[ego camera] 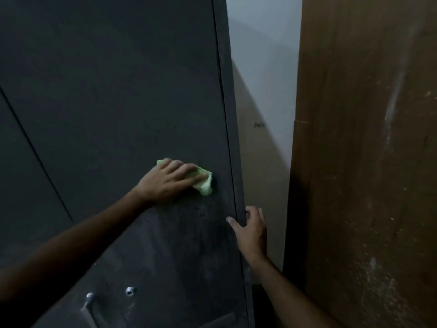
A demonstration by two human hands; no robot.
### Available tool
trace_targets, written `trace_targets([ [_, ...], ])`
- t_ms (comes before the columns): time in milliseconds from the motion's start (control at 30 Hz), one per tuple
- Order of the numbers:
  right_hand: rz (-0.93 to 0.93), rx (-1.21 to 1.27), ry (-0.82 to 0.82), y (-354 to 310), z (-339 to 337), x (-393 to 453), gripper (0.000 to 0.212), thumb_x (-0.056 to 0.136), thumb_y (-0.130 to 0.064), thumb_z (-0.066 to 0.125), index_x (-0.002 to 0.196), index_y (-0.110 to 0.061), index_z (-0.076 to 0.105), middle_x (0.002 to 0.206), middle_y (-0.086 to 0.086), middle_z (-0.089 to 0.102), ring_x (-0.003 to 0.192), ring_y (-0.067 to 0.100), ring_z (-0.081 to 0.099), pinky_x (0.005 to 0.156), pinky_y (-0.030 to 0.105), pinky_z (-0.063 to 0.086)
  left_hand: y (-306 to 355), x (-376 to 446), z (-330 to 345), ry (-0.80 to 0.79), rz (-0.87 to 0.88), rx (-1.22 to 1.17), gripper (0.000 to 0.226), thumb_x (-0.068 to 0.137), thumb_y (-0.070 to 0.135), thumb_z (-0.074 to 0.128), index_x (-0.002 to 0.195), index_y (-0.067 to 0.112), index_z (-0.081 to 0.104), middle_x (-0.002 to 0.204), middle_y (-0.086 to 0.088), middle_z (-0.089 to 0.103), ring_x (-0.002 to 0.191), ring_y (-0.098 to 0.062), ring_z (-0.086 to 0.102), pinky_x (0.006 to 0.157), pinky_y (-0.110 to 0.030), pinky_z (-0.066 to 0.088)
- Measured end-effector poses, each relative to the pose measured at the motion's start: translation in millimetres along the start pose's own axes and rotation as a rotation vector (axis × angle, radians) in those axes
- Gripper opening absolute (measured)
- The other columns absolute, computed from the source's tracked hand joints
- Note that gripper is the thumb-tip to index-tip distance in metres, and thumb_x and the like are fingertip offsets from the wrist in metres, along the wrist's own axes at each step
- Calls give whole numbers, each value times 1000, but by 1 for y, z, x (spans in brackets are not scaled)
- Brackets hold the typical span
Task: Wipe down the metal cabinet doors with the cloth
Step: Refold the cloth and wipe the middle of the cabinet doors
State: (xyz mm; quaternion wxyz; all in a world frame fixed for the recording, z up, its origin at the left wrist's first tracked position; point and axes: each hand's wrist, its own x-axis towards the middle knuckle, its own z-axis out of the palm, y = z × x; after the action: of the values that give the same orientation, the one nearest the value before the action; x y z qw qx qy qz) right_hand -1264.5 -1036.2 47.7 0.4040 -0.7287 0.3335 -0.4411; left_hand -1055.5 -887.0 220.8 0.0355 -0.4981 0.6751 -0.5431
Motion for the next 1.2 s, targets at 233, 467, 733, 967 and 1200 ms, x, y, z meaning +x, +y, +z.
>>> trace_targets([
  [233,0,13,23,1,3,-1,47,82,-40,84,114,-16,59,109,-2,55,96,15,55,73,25,42,-18,-25,-14,343,-1114,42,48,102,29,57,148,25,49,136,-20,54,118,-40,51,102,-43,33],
  [467,-25,-1,48,5,6,1,48,80,-41,85,112,-16,59,108,-2,54,96,20,57,78,39,54,41,-41,12,-104,-41,-29,65,86,29,56,150,27,47,135,-11,58,102,-33,52,83,-43,38],
  [733,-8,18,43,6,8,1,49,81,-32,85,119,-17,59,114,-6,54,102,14,58,82,35,56,109,15,35,146,-591,-170,57,93,26,62,148,24,48,138,-11,44,111,-33,45,91,-47,40],
  [967,2,14,51,9,13,0,50,82,-42,83,119,-20,59,113,-8,52,103,14,57,83,37,56,61,48,24,218,-740,-126,52,97,29,57,148,27,49,136,-9,44,106,-31,44,86,-43,35],
  [1200,-14,-23,77,8,13,-1,44,79,-25,85,114,-17,60,112,-4,54,102,16,59,80,33,53,98,30,51,-9,77,-158,48,93,31,50,140,22,50,136,-11,50,103,-33,59,84,-44,36],
])
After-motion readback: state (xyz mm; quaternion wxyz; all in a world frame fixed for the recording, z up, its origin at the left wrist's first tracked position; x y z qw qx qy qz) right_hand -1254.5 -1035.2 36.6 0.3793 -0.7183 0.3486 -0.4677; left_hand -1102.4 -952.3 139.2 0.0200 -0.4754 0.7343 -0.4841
